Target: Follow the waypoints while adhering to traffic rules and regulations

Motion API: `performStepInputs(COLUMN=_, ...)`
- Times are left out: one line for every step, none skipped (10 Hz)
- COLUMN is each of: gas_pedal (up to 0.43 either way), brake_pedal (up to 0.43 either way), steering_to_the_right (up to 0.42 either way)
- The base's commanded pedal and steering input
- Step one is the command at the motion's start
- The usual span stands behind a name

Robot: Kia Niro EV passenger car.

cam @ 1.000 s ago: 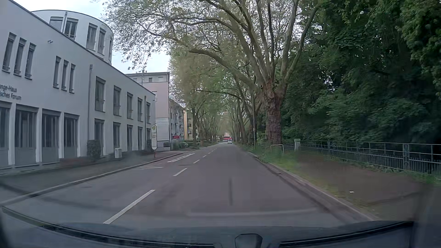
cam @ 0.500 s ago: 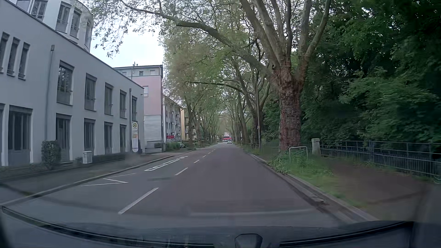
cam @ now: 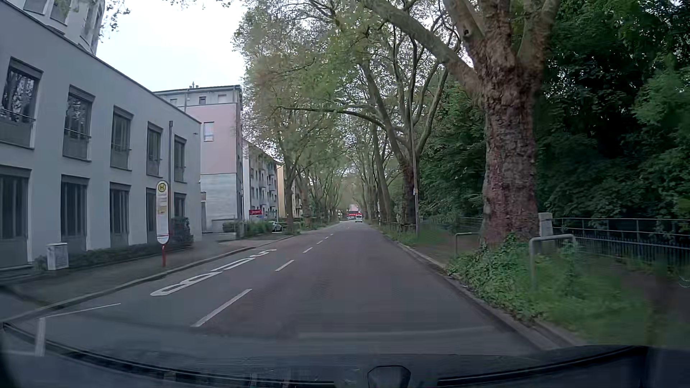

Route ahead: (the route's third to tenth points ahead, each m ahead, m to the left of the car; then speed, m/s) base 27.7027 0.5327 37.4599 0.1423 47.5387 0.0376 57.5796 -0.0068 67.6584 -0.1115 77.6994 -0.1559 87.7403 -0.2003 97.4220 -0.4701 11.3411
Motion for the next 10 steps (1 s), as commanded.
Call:
performStepInputs(gas_pedal=0.169, brake_pedal=0.0, steering_to_the_right=0.0)
performStepInputs(gas_pedal=0.169, brake_pedal=0.0, steering_to_the_right=0.0)
performStepInputs(gas_pedal=0.169, brake_pedal=0.0, steering_to_the_right=0.0)
performStepInputs(gas_pedal=0.169, brake_pedal=0.0, steering_to_the_right=0.0)
performStepInputs(gas_pedal=0.169, brake_pedal=0.0, steering_to_the_right=-0.001)
performStepInputs(gas_pedal=0.169, brake_pedal=0.0, steering_to_the_right=-0.002)
performStepInputs(gas_pedal=0.169, brake_pedal=0.0, steering_to_the_right=-0.002)
performStepInputs(gas_pedal=0.169, brake_pedal=0.0, steering_to_the_right=-0.002)
performStepInputs(gas_pedal=0.169, brake_pedal=0.0, steering_to_the_right=-0.002)
performStepInputs(gas_pedal=0.169, brake_pedal=0.0, steering_to_the_right=-0.002)
